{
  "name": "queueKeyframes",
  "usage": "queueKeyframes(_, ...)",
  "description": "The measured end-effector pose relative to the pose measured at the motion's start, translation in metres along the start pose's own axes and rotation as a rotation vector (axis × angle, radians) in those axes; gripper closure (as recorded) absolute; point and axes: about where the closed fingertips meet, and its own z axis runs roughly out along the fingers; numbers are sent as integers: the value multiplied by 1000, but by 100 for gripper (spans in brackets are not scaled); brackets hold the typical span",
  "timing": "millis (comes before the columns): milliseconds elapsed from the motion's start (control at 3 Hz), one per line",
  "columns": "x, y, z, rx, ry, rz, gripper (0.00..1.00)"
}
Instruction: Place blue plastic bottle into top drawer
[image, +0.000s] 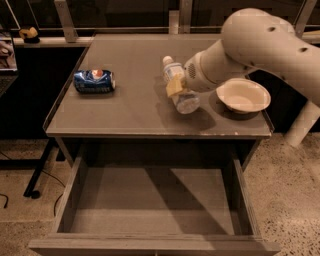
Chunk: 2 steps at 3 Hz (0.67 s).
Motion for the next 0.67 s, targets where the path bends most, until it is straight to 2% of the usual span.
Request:
queueKeyframes(333,18,3,-18,-100,-4,-58,100)
queueKeyframes(667,43,13,-32,-206,7,-141,100)
